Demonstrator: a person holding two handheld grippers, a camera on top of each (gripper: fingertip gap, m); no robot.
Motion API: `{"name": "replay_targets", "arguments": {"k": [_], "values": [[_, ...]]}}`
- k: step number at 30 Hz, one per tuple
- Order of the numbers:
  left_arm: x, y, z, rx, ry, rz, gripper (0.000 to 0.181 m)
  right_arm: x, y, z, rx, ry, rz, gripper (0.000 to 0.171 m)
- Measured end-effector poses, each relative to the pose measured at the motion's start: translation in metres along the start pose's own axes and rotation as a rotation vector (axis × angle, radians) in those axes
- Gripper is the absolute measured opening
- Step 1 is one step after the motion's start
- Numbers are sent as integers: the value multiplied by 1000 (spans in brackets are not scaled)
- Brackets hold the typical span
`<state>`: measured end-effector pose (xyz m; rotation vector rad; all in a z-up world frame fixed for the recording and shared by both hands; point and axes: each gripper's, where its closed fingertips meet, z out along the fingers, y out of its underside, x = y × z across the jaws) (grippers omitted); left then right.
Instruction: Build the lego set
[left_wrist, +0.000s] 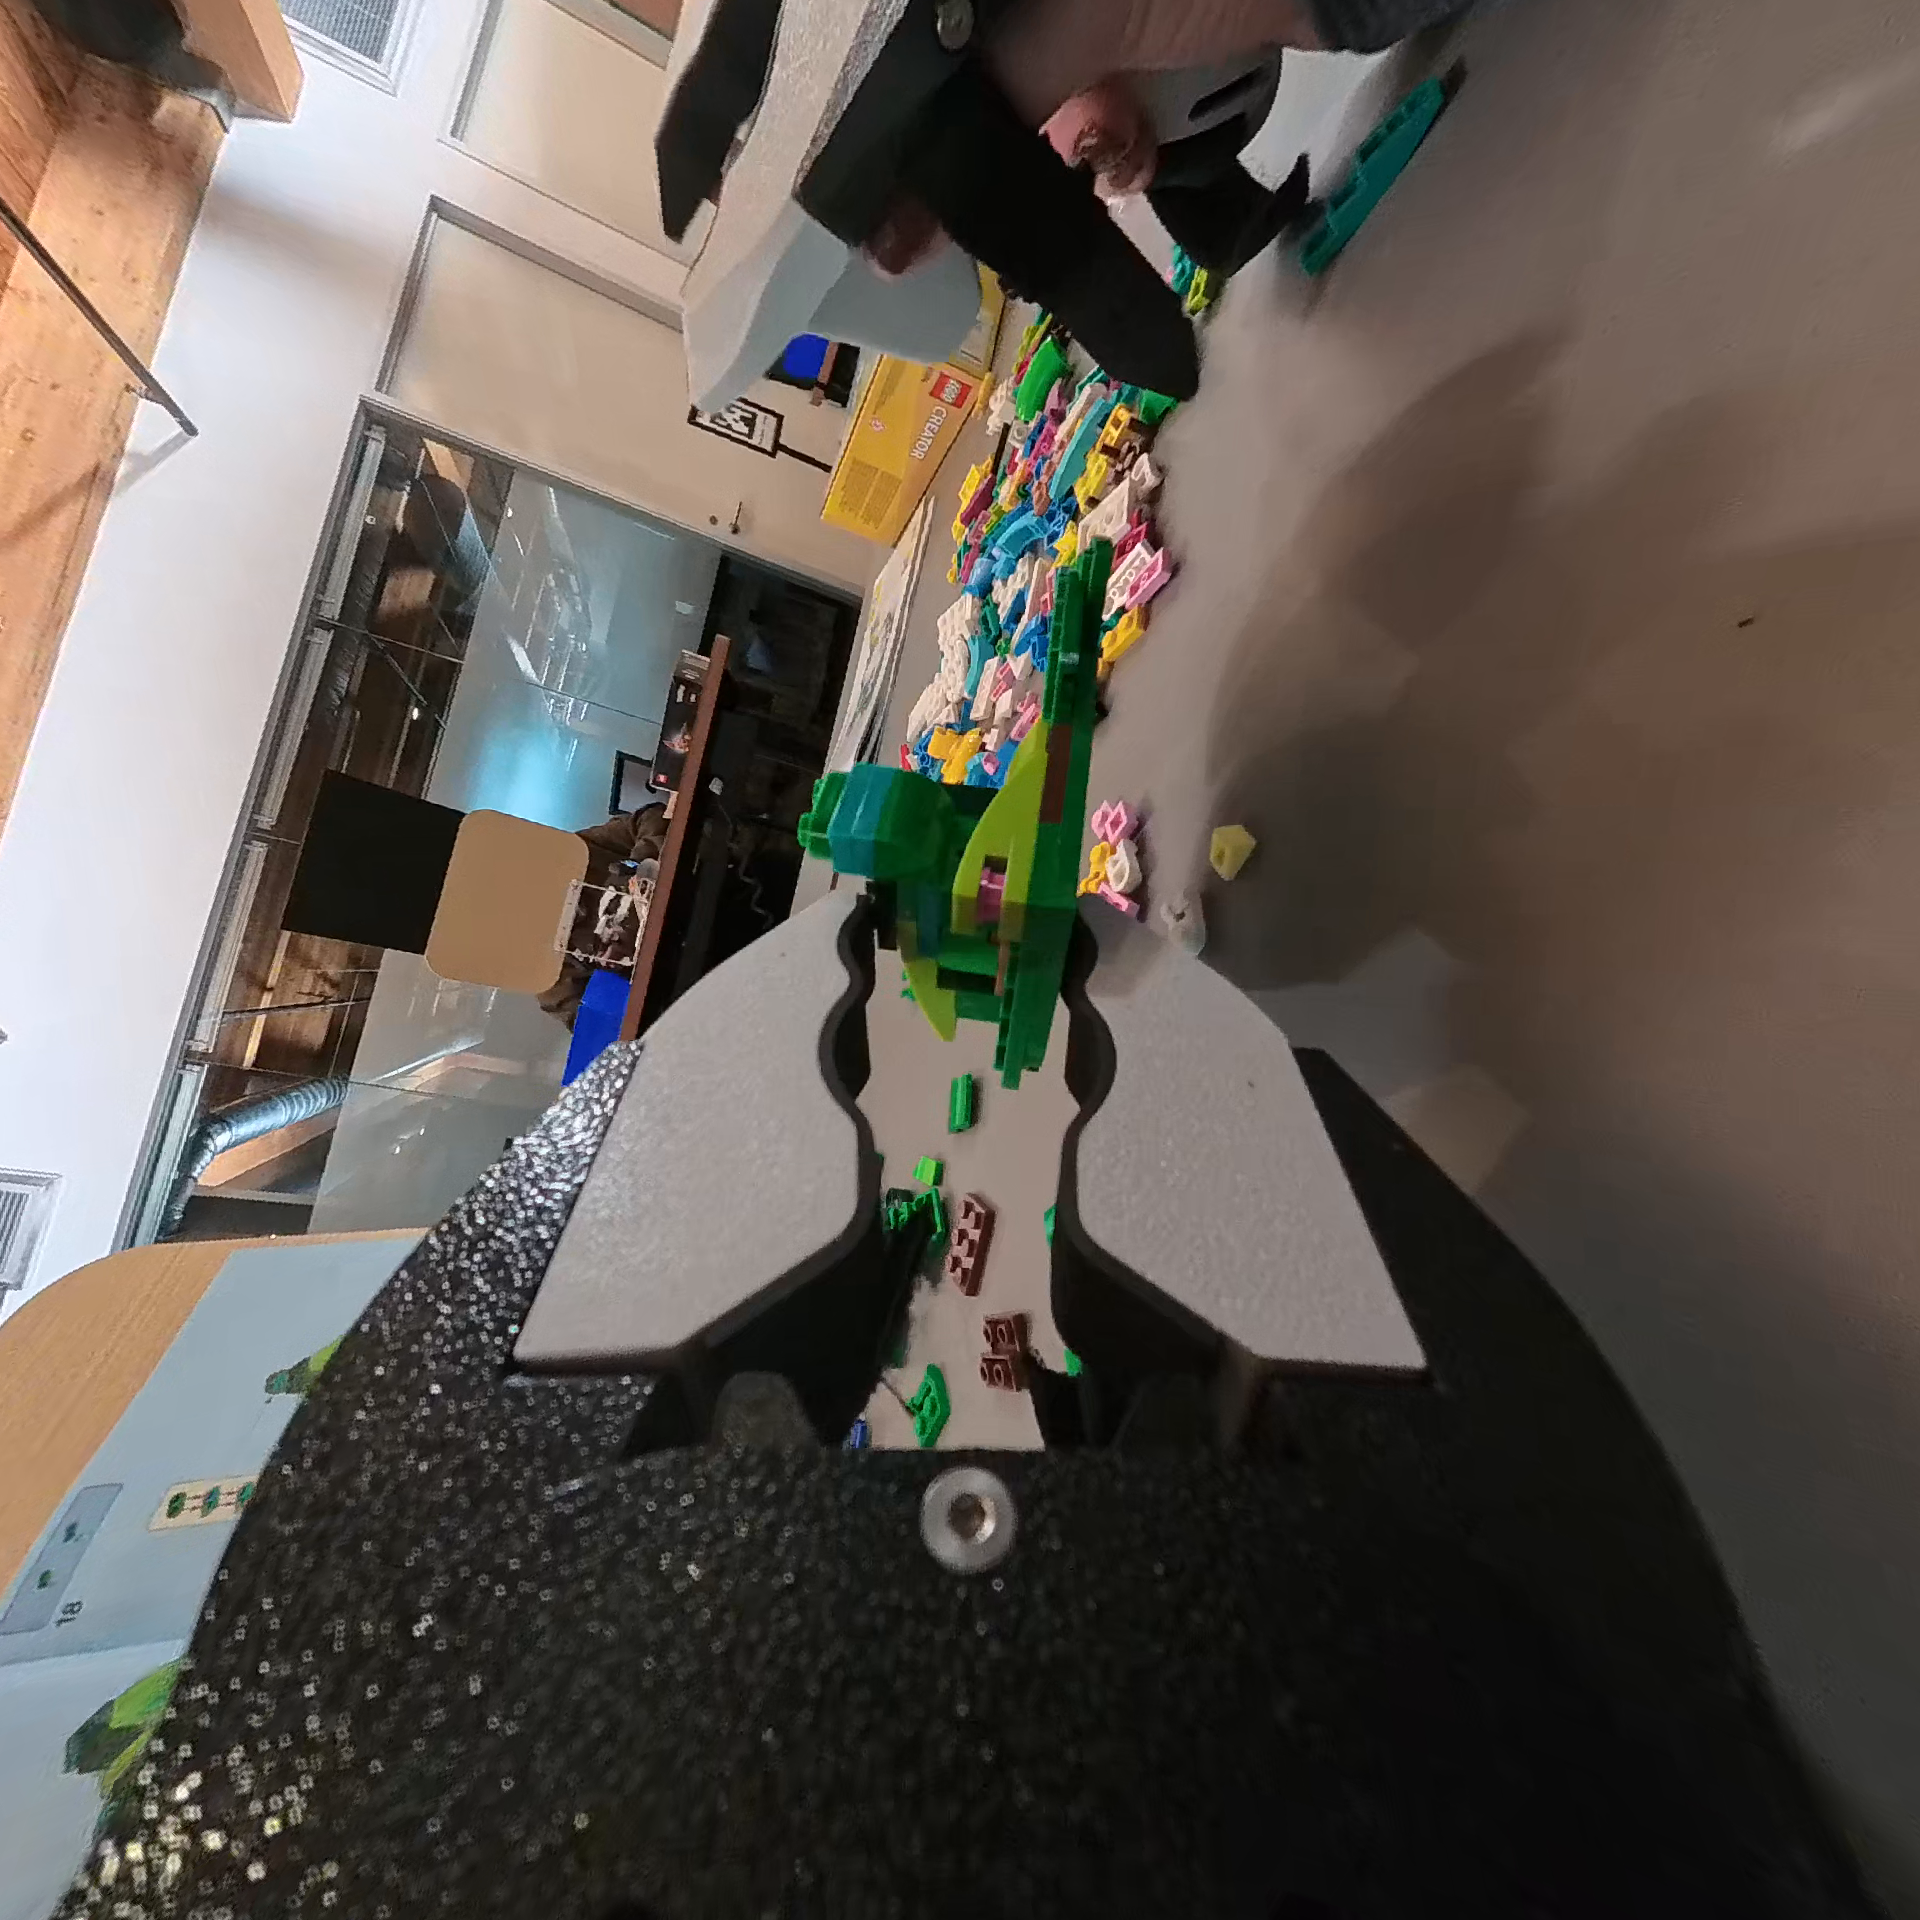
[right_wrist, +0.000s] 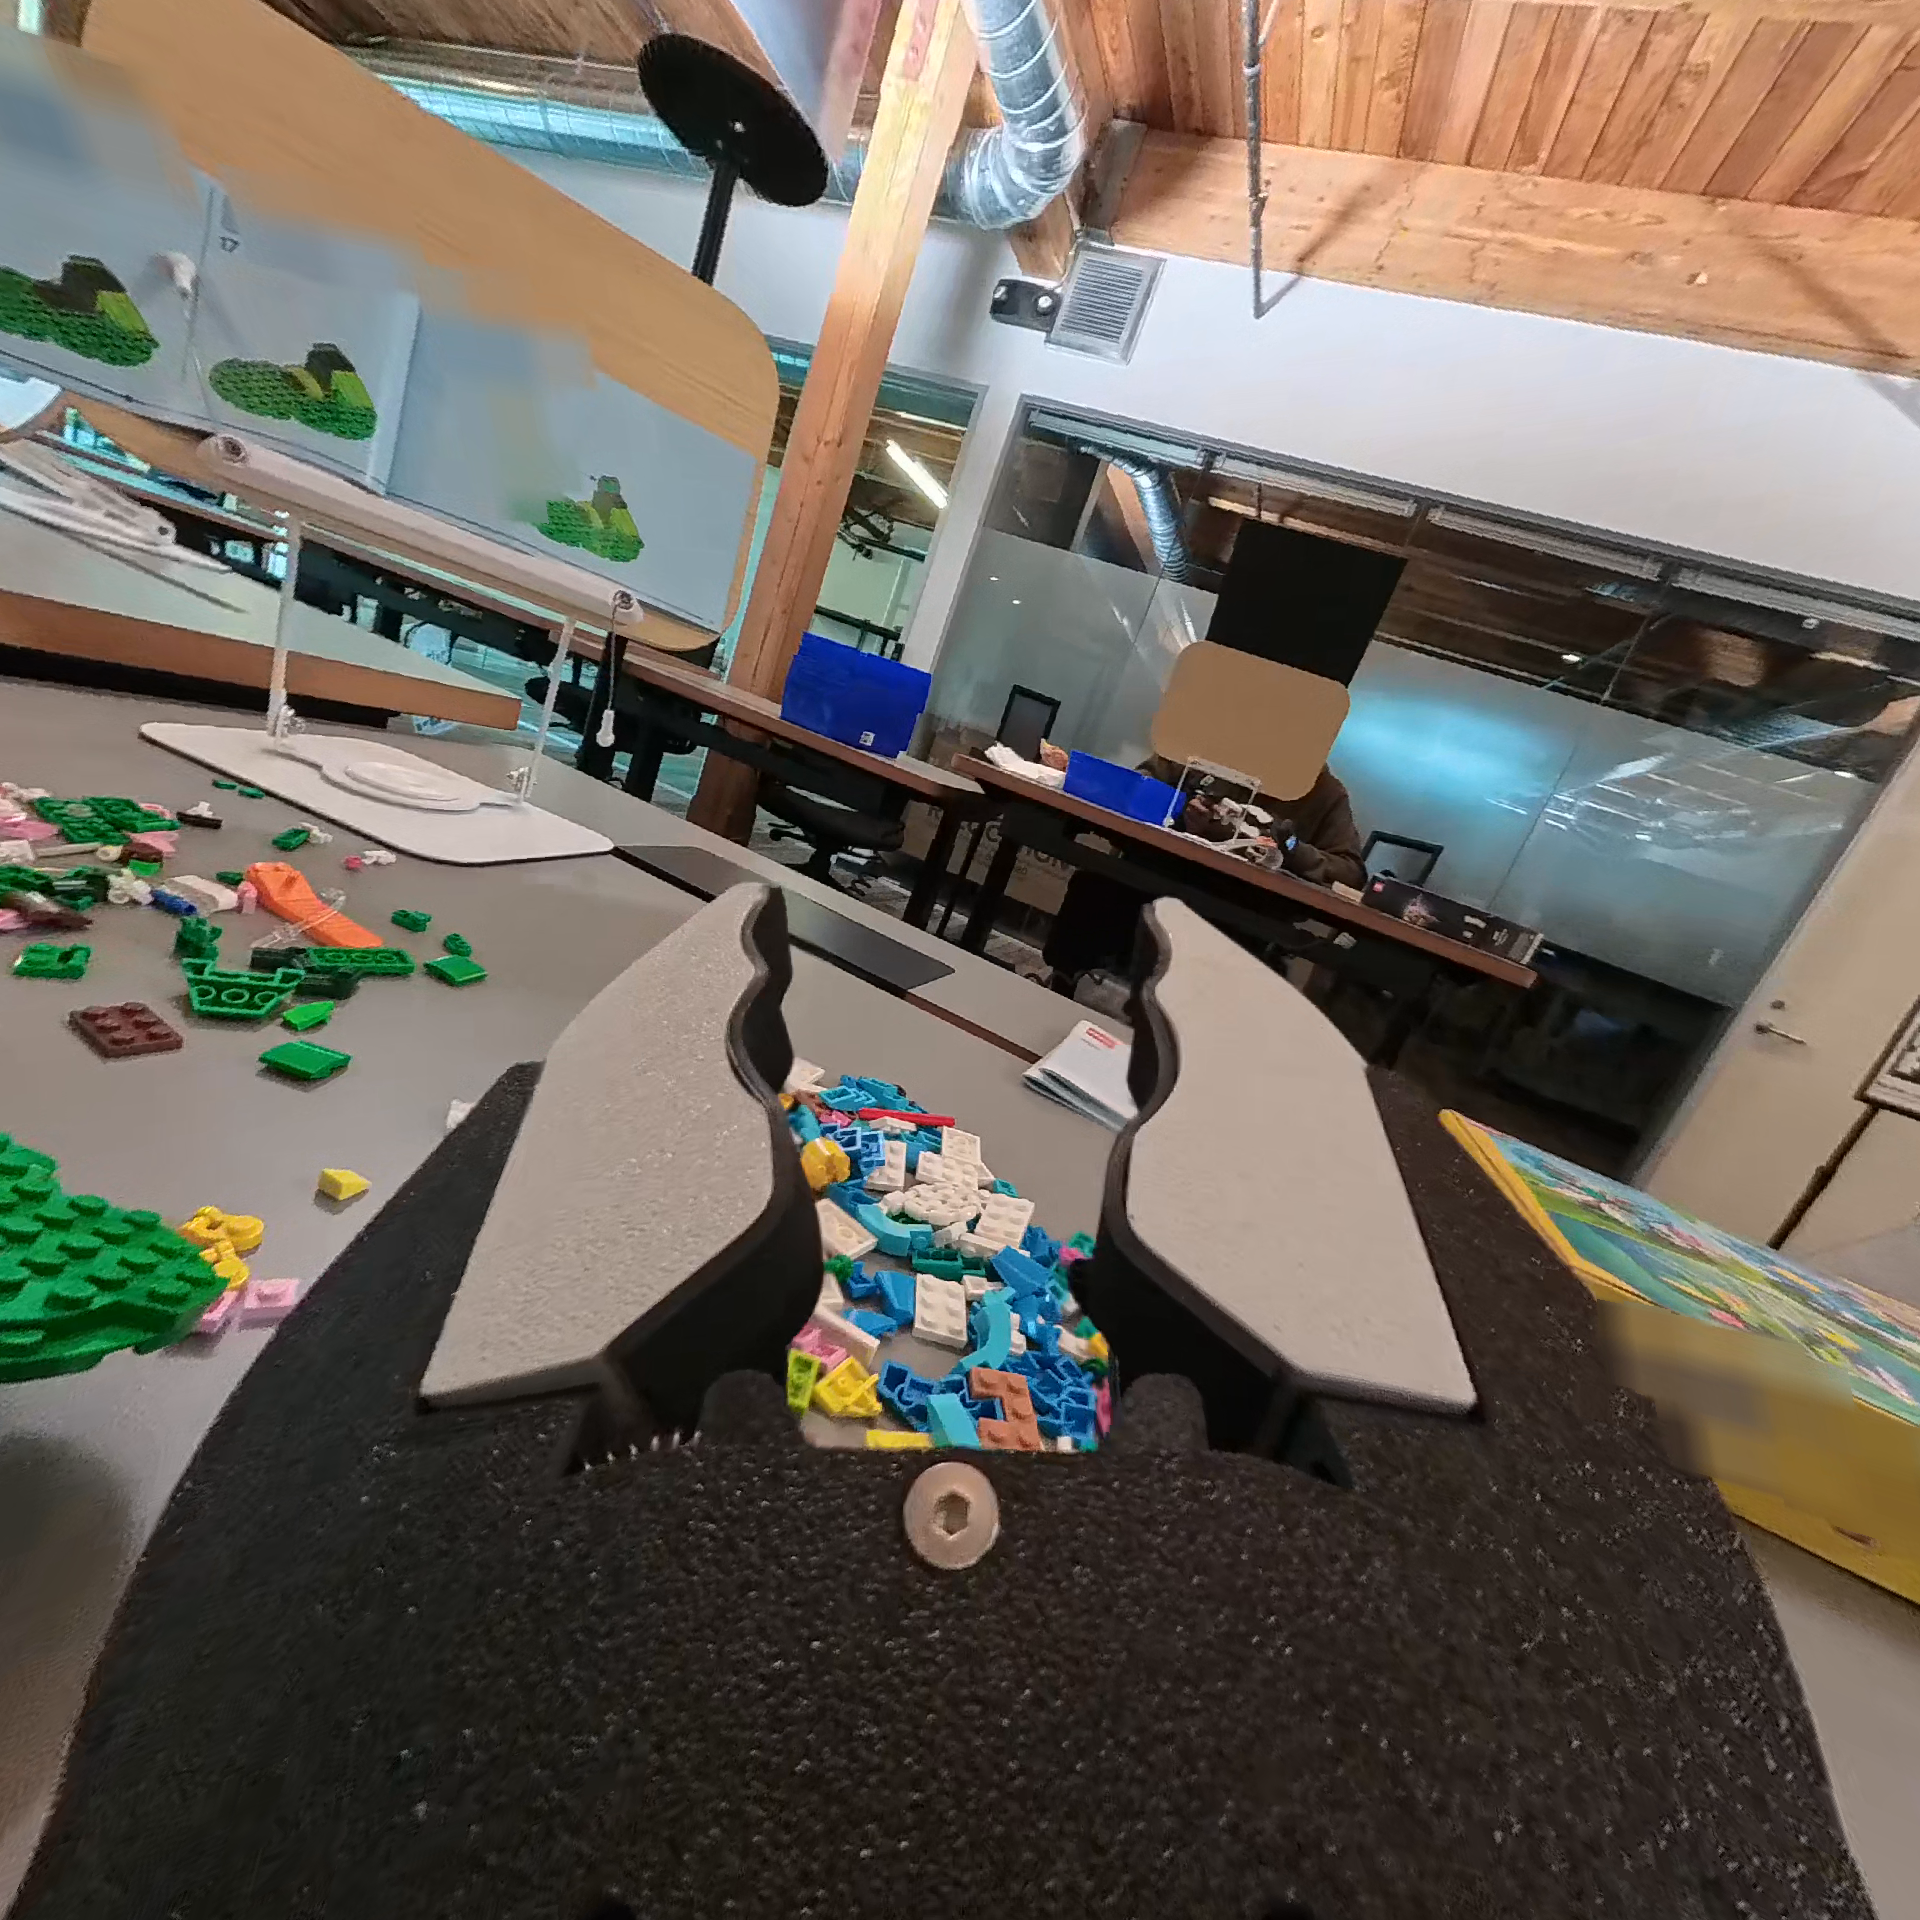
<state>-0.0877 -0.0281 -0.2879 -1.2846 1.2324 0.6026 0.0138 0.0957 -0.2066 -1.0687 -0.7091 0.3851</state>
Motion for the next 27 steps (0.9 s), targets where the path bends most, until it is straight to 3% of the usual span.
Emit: {"name": "replay_targets", "arguments": {"k": [6, 10, 16, 17, 20, 21, 25, 27], "values": [[3, -13, -2, 10, -53, 139, 34, 17, -8, -6, 58, 39, 75, 65], [-4, -20, -5, 34, -109, 132, 33, 3, -17, -8, 78, -102, 61, 63], [-23, 12, -5, -68, -157, 15, 33, -11, -31, -14, 100, -200, -46, 58], [-23, 15, -5, -75, -155, 7, 33, -21, -34, -16, 108, -270, -37, 55], [-19, 15, -4, -49, -119, -25, 33, -83, -39, -43, 28, -810, 169, 50], [-18, 14, -3, -41, -112, -38, 33, -96, -43, -52, -6, -914, 186, 55], [-14, 8, -3, 12, -88, -36, 34, -117, -28, -54, -37, -870, -195, 57], [-14, 3, -5, 50, -88, -30, 34, -124, -16, -54, -93, -875, -279, 56]]}}
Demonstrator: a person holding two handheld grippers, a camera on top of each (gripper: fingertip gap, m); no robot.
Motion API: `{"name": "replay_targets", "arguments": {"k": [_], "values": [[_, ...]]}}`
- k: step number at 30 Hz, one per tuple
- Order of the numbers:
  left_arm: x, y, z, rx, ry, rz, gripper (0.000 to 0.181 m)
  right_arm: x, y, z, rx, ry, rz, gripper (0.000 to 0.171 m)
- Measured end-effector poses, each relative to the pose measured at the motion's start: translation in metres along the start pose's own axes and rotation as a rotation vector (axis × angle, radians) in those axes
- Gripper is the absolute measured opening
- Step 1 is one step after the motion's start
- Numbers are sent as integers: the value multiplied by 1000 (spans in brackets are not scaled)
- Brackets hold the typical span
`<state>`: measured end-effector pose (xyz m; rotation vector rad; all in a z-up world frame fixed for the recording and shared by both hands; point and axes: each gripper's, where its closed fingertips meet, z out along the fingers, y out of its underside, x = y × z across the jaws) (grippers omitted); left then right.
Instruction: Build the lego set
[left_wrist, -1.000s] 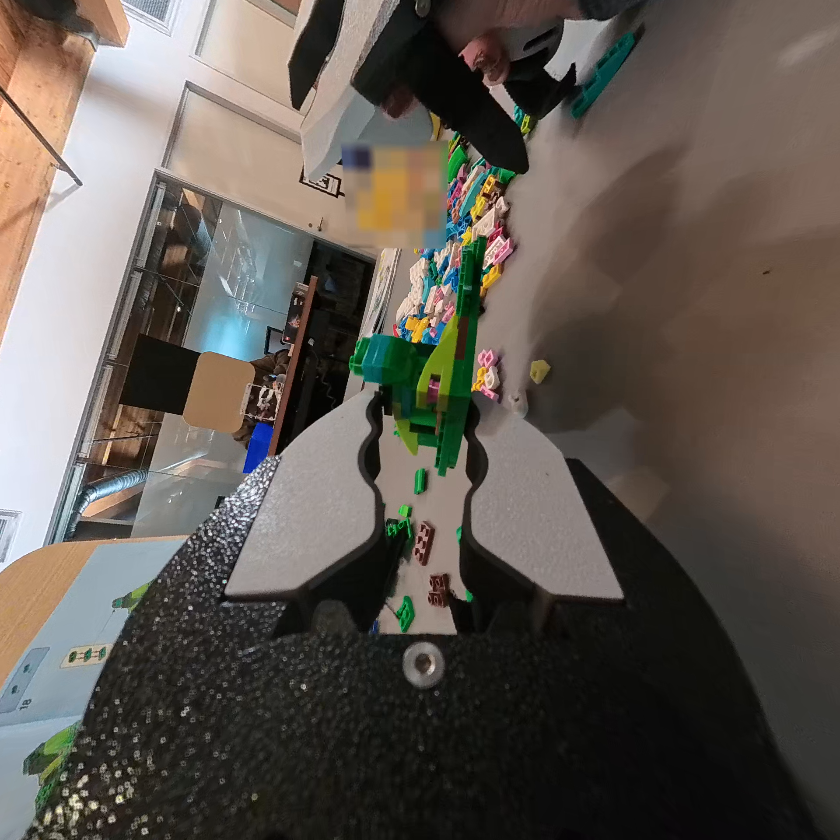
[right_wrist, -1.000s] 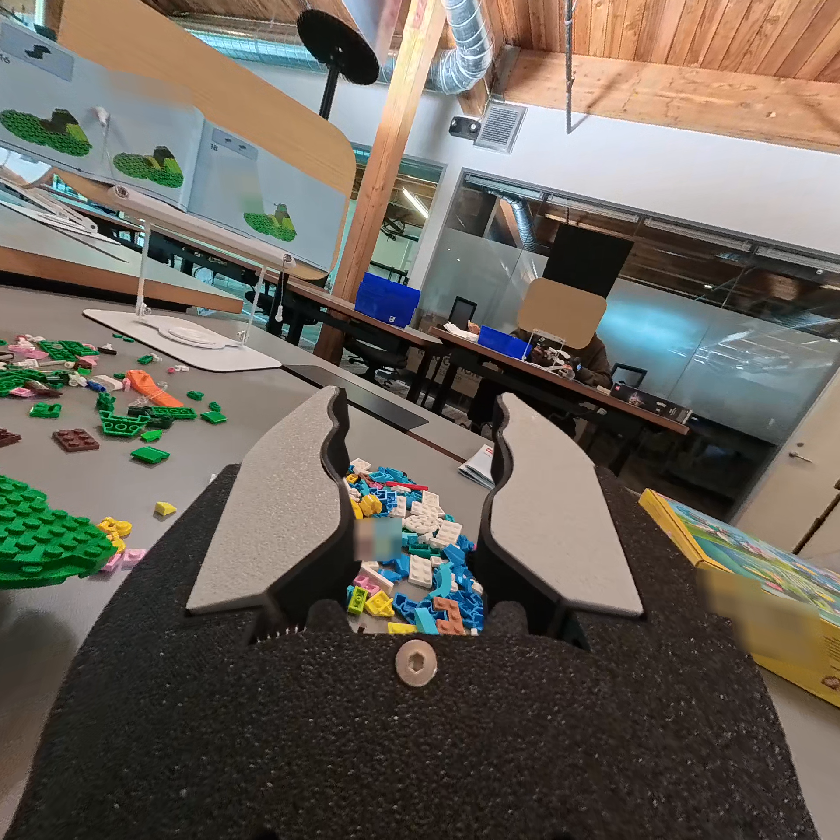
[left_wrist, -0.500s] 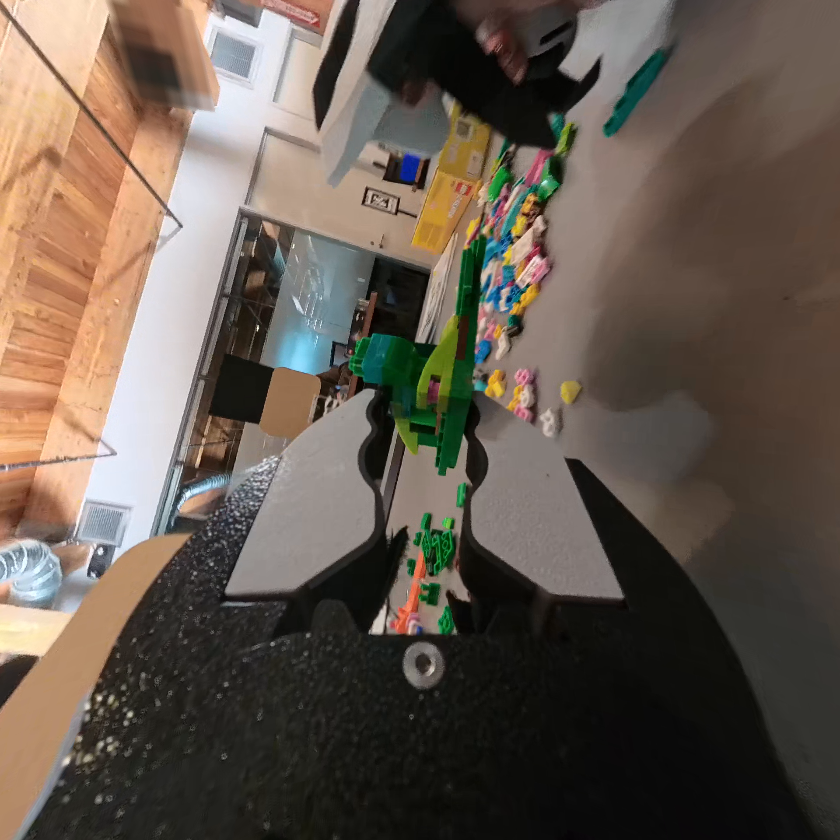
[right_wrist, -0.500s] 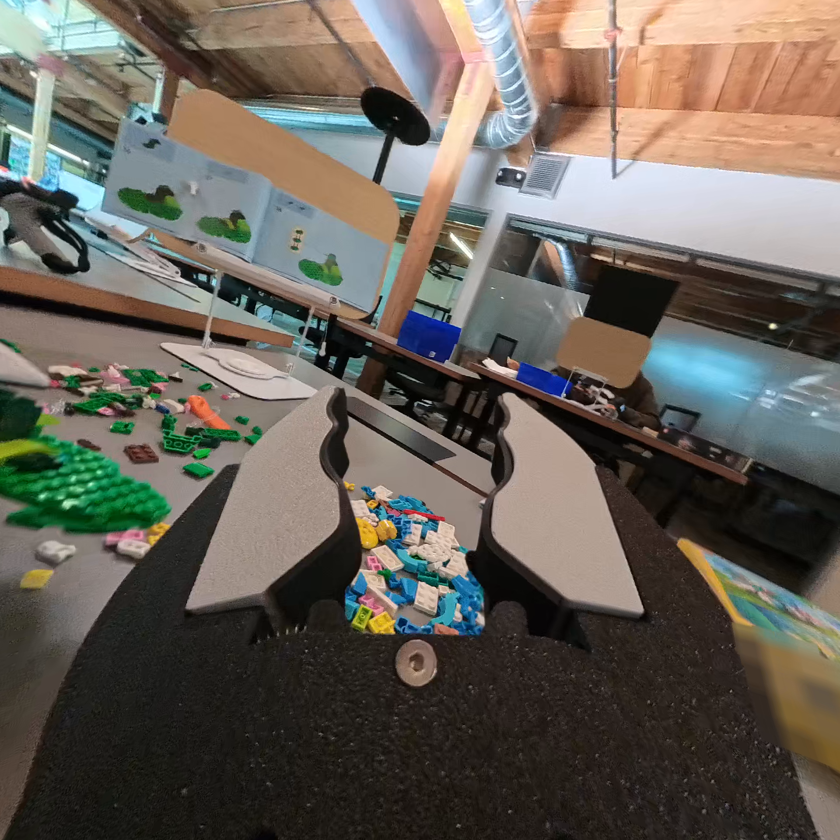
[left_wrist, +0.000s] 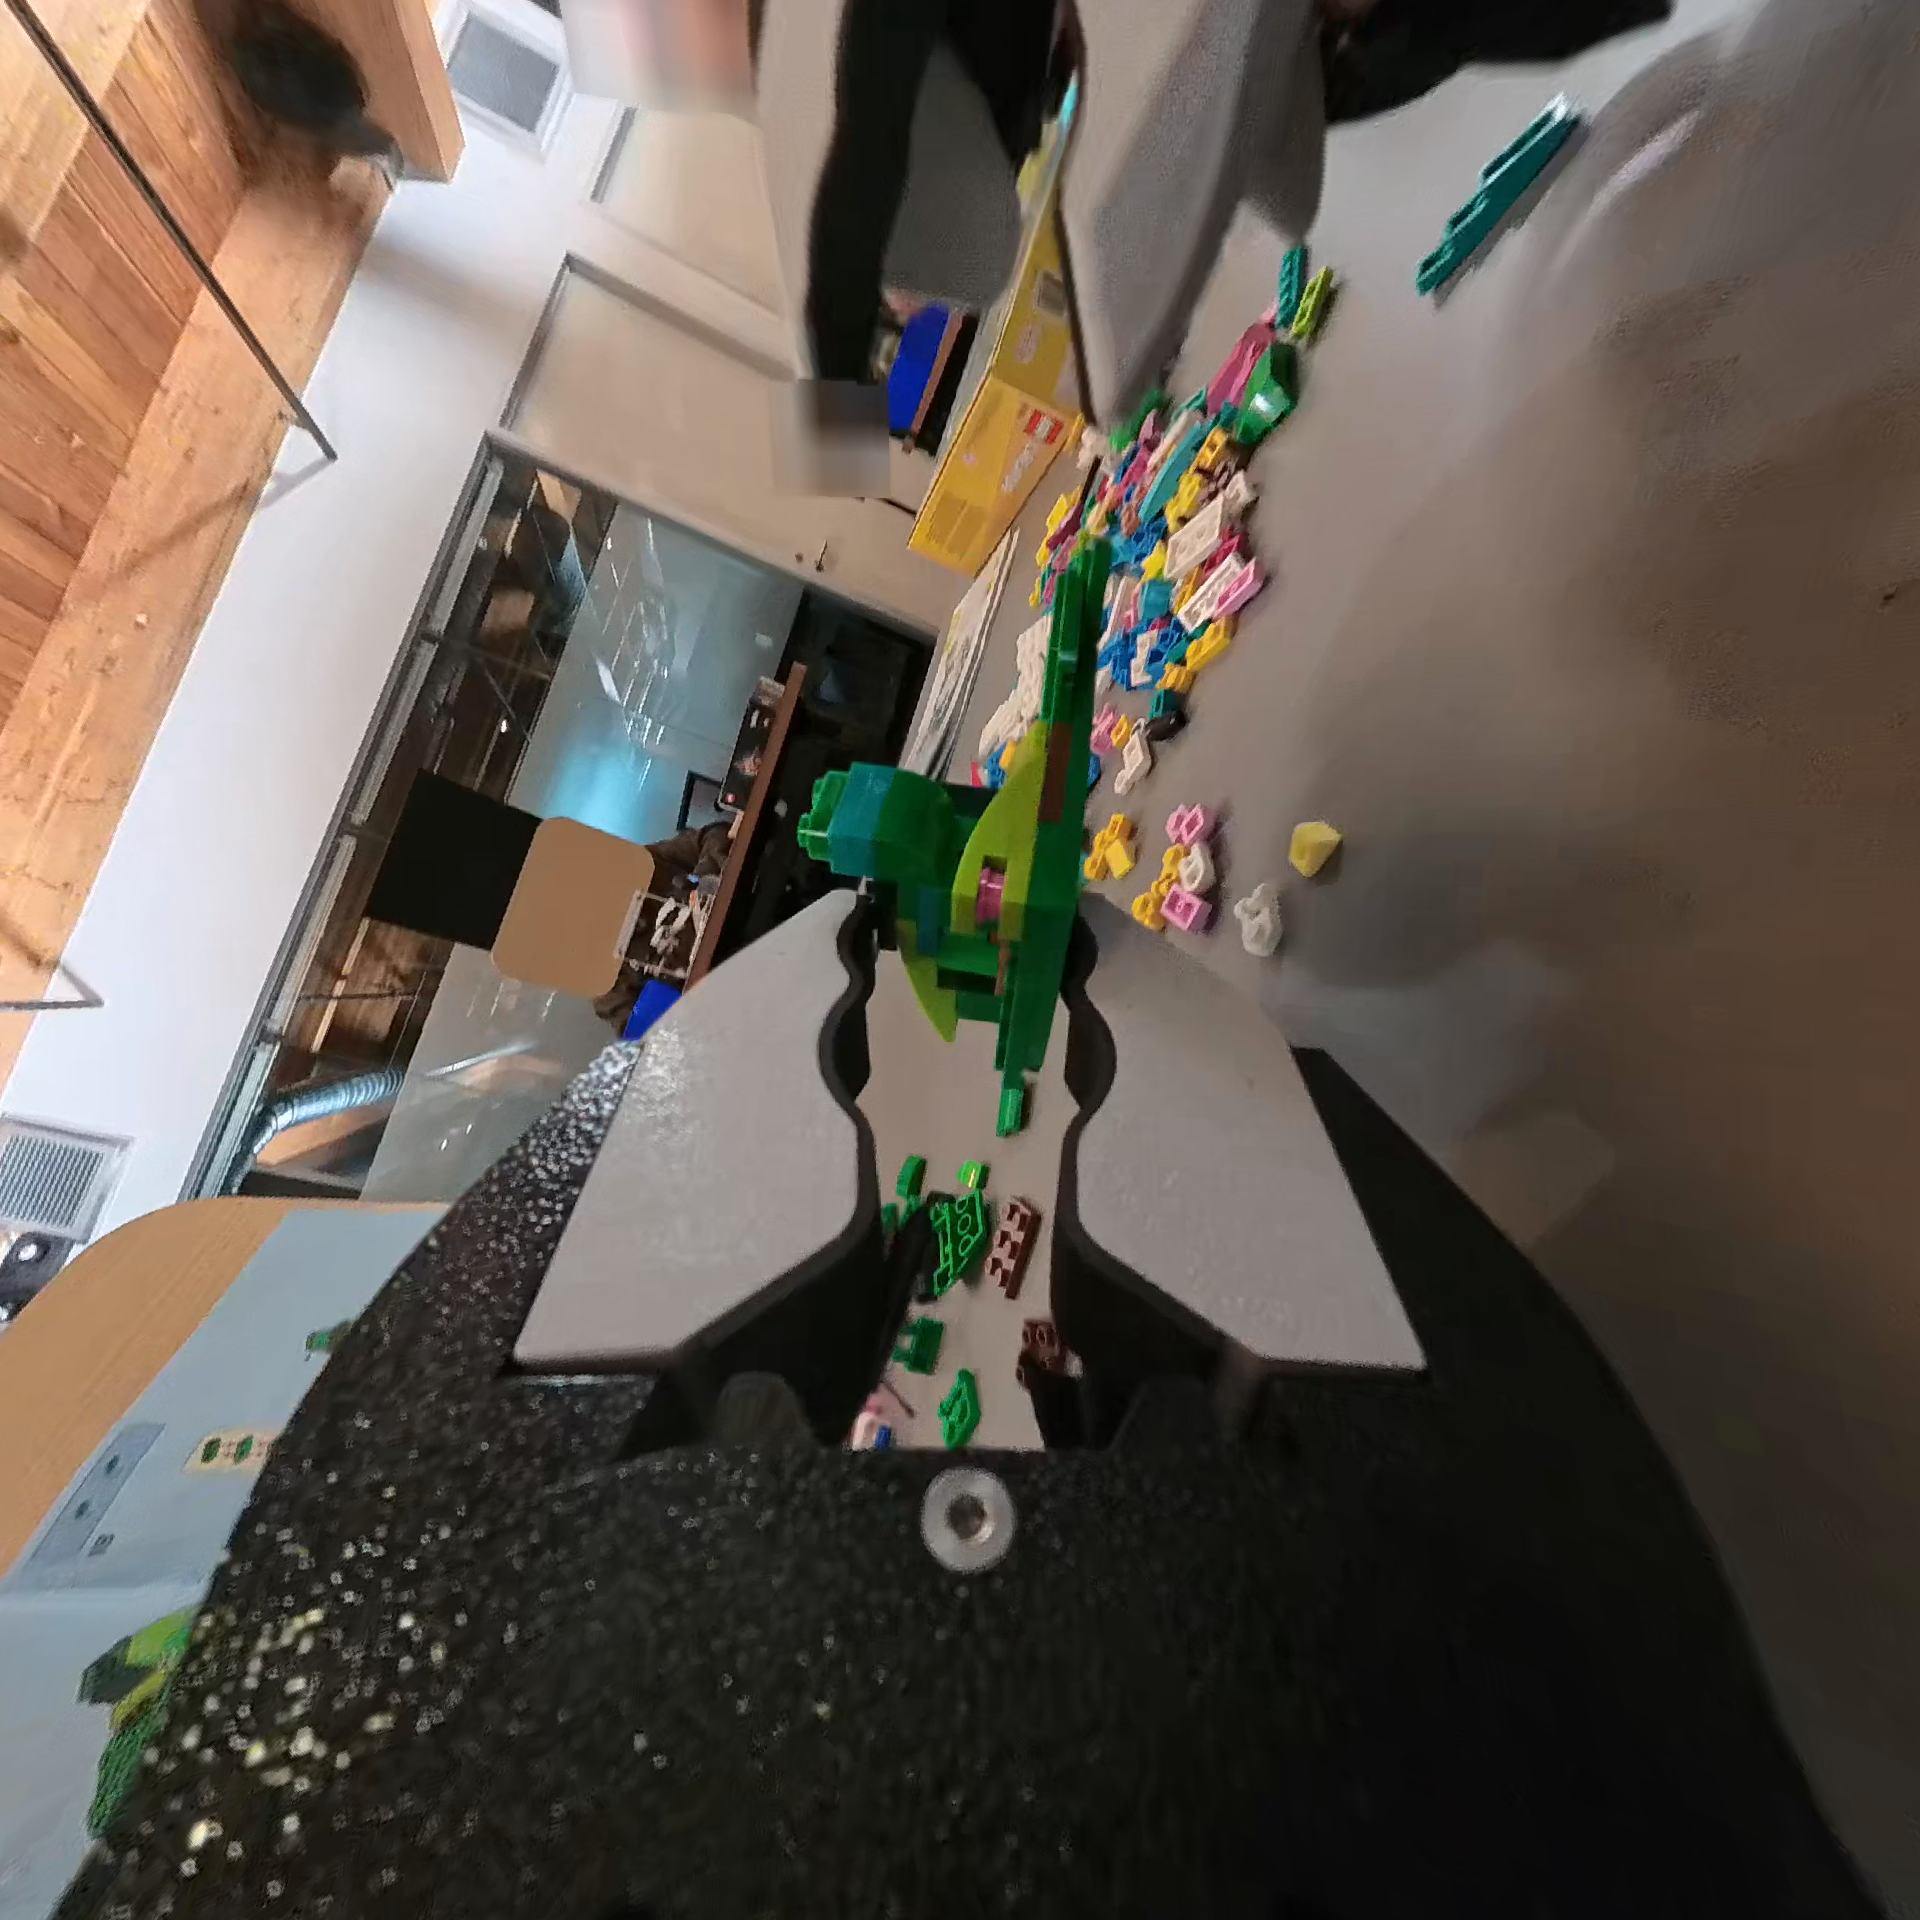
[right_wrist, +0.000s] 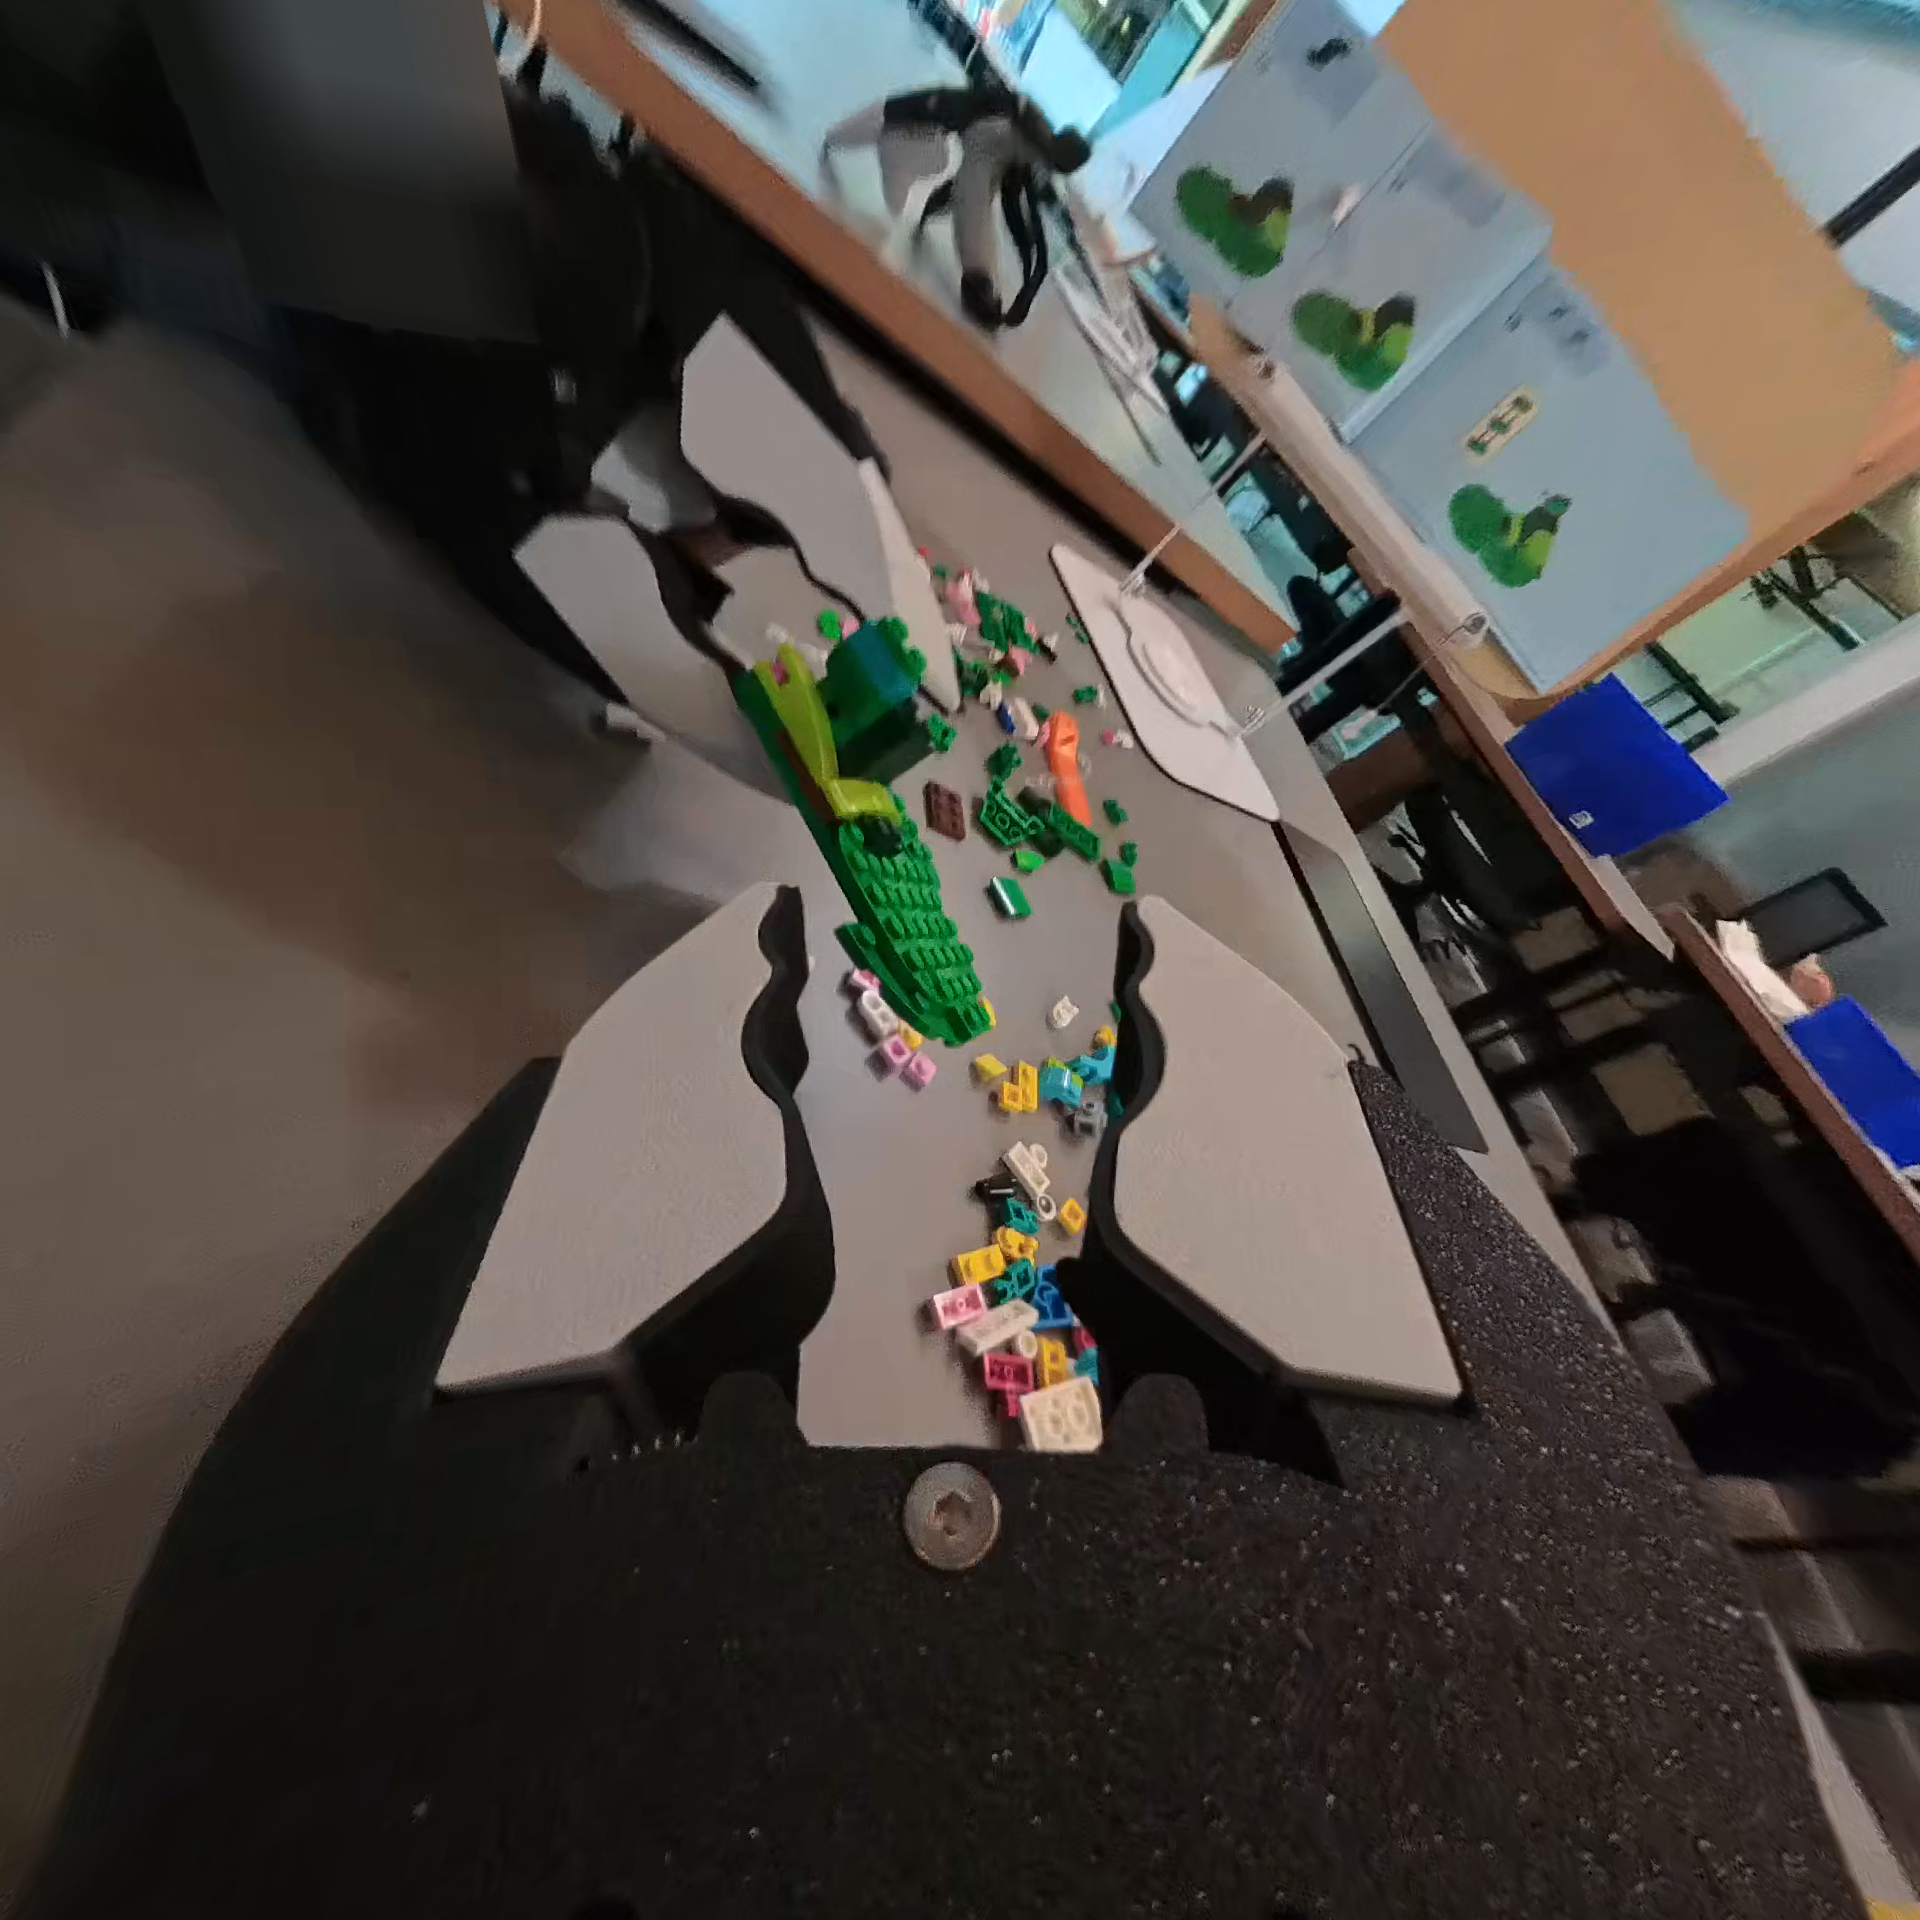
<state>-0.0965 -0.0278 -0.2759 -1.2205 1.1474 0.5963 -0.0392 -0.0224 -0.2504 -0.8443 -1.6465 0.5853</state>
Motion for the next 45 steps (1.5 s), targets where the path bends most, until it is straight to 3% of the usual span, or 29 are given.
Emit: {"name": "replay_targets", "arguments": {"k": [7, 11, 14, 17, 22, 23, 31, 35, 39, 41, 43, 45], "values": [[5, -7, -2, 72, 40, -39, 34, -11, 21, 7, -145, 34, -168, 43], [3, -7, -4, 47, 23, 22, 34, -9, 27, -12, -121, 62, -10, 45], [14, -21, -2, 21, 56, 98, 34, 18, 27, -49, -10, 230, 159, 41], [38, -41, 8, -18, 170, 90, 34, 44, 36, -84, 54, 463, 197, 35], [62, -63, 20, -69, 285, 205, 35, 67, 44, -109, 60, 672, 227, 35], [67, -64, 21, -83, 323, 209, 46, 67, 48, -109, 35, 680, 225, 35], [67, -68, 2, -180, 568, 151, 78, 63, 59, -106, -59, 719, 171, 32], [51, -59, -6, -247, 590, 67, 83, 67, 59, -112, -40, 751, 189, 32], [5, -31, -3, -268, 399, -251, 68, 66, 59, -112, -39, 749, 184, 32], [-30, -2, -1, -277, 208, -459, 60, 67, 60, -111, -47, 748, 188, 32], [-77, 50, -8, -373, -107, -671, 47, 67, 63, -110, -56, 750, 201, 29], [-105, 92, -16, -417, -286, -823, 48, 70, 70, -112, -92, 768, 219, 23]]}}
